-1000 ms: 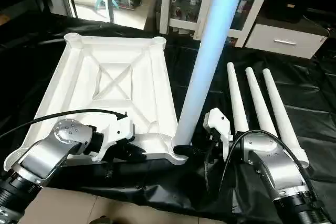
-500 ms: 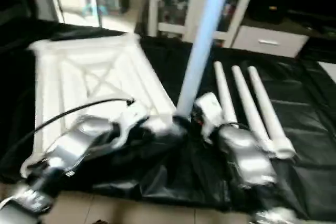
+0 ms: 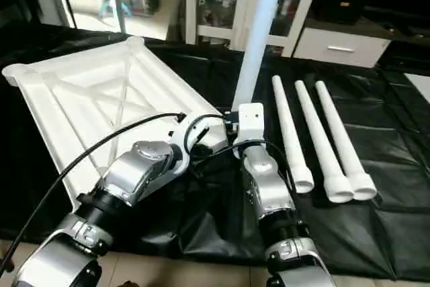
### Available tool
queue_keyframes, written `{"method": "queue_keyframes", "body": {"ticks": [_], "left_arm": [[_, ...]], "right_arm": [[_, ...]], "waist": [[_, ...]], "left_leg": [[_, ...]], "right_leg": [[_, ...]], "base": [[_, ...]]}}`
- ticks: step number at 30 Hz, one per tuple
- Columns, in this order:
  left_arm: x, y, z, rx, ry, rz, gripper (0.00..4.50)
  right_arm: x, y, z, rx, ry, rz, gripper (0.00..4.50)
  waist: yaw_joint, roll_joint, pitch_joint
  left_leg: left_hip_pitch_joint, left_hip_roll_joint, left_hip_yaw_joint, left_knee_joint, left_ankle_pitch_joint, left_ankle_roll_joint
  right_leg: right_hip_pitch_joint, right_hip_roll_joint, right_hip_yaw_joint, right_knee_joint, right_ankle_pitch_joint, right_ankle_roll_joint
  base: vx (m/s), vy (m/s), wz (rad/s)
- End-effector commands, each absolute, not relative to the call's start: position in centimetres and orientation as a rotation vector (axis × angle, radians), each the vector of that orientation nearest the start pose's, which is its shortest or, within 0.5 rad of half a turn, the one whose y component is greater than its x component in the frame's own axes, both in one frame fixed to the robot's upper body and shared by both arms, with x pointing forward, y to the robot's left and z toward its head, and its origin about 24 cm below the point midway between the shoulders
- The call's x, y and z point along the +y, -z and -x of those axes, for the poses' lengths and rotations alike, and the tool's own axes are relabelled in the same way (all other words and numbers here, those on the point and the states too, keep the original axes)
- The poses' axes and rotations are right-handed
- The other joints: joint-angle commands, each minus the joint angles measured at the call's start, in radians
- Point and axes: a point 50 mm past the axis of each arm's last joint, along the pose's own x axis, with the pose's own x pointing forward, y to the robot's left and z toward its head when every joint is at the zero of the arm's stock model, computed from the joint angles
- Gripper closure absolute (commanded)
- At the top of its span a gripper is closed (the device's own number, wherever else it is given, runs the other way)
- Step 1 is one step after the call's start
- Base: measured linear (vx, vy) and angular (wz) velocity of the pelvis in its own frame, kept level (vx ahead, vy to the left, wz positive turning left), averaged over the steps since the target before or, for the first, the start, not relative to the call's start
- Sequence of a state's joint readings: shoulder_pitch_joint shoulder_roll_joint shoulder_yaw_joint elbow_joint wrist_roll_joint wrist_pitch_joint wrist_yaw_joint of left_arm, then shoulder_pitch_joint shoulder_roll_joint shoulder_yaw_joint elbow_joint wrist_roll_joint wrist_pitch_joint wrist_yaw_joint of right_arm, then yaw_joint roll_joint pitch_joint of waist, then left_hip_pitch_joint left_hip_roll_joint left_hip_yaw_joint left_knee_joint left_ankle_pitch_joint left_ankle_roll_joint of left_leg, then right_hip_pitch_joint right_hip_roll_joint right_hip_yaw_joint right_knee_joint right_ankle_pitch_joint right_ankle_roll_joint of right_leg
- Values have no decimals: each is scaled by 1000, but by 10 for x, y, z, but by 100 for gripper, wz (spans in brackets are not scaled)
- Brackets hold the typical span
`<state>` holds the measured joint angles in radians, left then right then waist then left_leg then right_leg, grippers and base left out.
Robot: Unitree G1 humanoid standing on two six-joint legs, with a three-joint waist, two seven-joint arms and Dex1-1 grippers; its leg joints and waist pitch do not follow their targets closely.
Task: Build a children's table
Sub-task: Rotate leg to tighten
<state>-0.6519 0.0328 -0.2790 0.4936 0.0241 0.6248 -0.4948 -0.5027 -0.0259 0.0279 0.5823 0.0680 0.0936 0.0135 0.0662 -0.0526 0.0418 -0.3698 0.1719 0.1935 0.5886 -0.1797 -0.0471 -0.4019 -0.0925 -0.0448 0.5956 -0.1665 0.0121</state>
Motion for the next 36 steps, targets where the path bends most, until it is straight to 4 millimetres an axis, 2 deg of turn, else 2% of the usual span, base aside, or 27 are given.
{"method": "queue_keyframes", "body": {"ticks": [1, 2, 3, 4, 6, 10, 11, 14, 15, 18, 19, 23, 24, 26, 27, 28, 29, 31, 32, 34, 36], "left_arm": [[58, -77, -348, 387, 689, -232, 450], [58, -77, -348, 387, 689, -232, 450], [58, -77, -348, 387, 689, -232, 450], [58, -77, -348, 383, 691, -234, 450], [55, -79, -350, 348, 720, -255, 450], [47, -81, -352, 315, 767, -276, 450], [46, -81, -352, 309, 775, -280, 450], [41, -82, -354, 300, 793, -284, 450], [39, -82, -355, 293, 795, -283, 450], [34, -84, -358, 265, 800, -283, 450], [34, -84, -358, 265, 800, -283, 450], [29, -85, -363, 232, 783, -288, 450], [29, -85, -363, 234, 786, -271, 422], [28, -88, -364, 232, 781, -219, 422], [28, -88, -364, 225, 778, -215, 406], [28, -88, -364, 225, 778, -215, 387], [29, -90, -365, 212, 769, -214, 384], [30, -94, -367, 188, 758, -183, 374], [32, -97, -368, 173, 757, -166, 374], [35, -101, -368, 156, 760, -152, 343], [46, -108, -365, 136, 802, -140, 339]], "right_arm": [[-121, -20, -329, 263, -173, 11, 247], [-121, -20, -329, 263, -173, 11, 247], [-121, -20, -329, 263, -173, 11, 213], [-123, -22, -330, 252, -172, -2, 193], [-135, -35, -330, 184, -150, -19, 179], [-145, -44, -326, 133, -128, -30, 139], [-147, -45, -325, 129, -125, -29, 134], [-148, -46, -322, 123, -129, -25, 104], [-149, -46, -320, 124, -128, -12, 90], [-151, -43, -316, 139, -125, 13, 90], [-151, -43, -316, 139, -125, 13, 90], [-151, -40, -312, 160, -128, 19, 90], [-151, -40, -312, 162, -128, 20, 87], [-151, -39, -310, 168, -136, 28, 87], [-151, -39, -310, 169, -136, 28, 87], [-151, -39, -310, 169, -136, 28, 87], [-150, -39, -310, 169, -136, 28, 87], [-150, -39, -310, 169, -138, 30, 87], [-149, -39, -309, 169, -141, 31, 87], [-149, -40, -309, 168, -145, 36, 87], [-148, -42, -308, 157, -175, 44, 87]], "waist": [[5, -3, -59], [6, -5, -59], [9, -5, -59], [9, -5, -59], [15, 1, -57], [16, -1, -60], [14, 1, -62], [17, -1, -63], [18, 5, -64], [25, 4, -63], [26, 4, -61], [26, 2, -58], [27, 3, -58], [26, 1, -59], [28, 3, -61], [29, 4, -63], [27, 1, -61], [24, 0, -62], [24, 0, -62], [24, -1, -62], [24, 1, -59]], "left_leg": [[12, 46, -23, -77, -281, 13], [11, 46, -22, -76, -268, 18], [8, 46, -21, -75, -233, 29], [8, 46, -21, -75, -233, 29], [9, 45, -20, -76, -227, 37], [7, 47, -23, -78, -227, 24], [9, 47, -21, -73, -198, 34], [5, 45, -18, -68, -153, 59], [5, 45, -15, -64, -122, 75], [10, 46, -12, -62, -119, 89], [7, 47, -14, -65, -132, 87], [8, 48, -17, -70, -204, 58], [8, 49, -18, -71, -206, 54], [5, 47, -18, -70, -200, 54], [7, 49, -18, -69, -194, 54], [8, 51, -18, -68, -185, 55], [4, 52, -19, -68, -168, 62], [4, 50, -18, -66, -148, 71], [4, 50, -17, -65, -143, 75], [3, 49, -16, -64, -137, 83], [6, 53, -15, -65, -157, 81]], "right_leg": [[32, -52, 33, -73, -232, -151], [32, -51, 33, -72, -218, -154], [36, -51, 32, -67, -191, -164], [36, -51, 32, -67, -191, -164], [34, -48, 33, -71, -207, -159], [40, -51, 32, -69, -217, -147], [37, -49, 33, -63, -161, -161], [39, -50, 34, -57, -107, -182], [37, -48, 34, -54, -66, -199], [34, -47, 34, -56, -61, -214], [36, -49, 34, -57, -84, -215], [34, -52, 34, -69, -180, -190], [35, -53, 33, -68, -185, -187], [35, -54, 32, -68, -182, -189], [36, -56, 33, -66, -169, -194], [35, -56, 33, -64, -149, -201], [36, -53, 31, -58, -105, -211], [38, -53, 31, -54, -73, -218], [38, -54, 31, -54, -65, -221], [40, -54, 31, -53, -61, -229], [39, -57, 32, -56, -98, -230]], "base": [[0, 0, 0], [0, 0, 0], [0, 0, 0], [0, 0, 0], [0, 0, 0], [0, 0, 0], [0, 0, 0], [0, 0, 0], [0, 0, 0], [0, 0, 0], [0, 0, 0], [0, 0, 0], [0, 0, 0], [0, 0, 0], [0, 0, 0], [0, 0, 0], [0, 0, 0], [0, 0, 0], [0, 0, 0], [0, 0, 0], [0, 0, 0]]}}
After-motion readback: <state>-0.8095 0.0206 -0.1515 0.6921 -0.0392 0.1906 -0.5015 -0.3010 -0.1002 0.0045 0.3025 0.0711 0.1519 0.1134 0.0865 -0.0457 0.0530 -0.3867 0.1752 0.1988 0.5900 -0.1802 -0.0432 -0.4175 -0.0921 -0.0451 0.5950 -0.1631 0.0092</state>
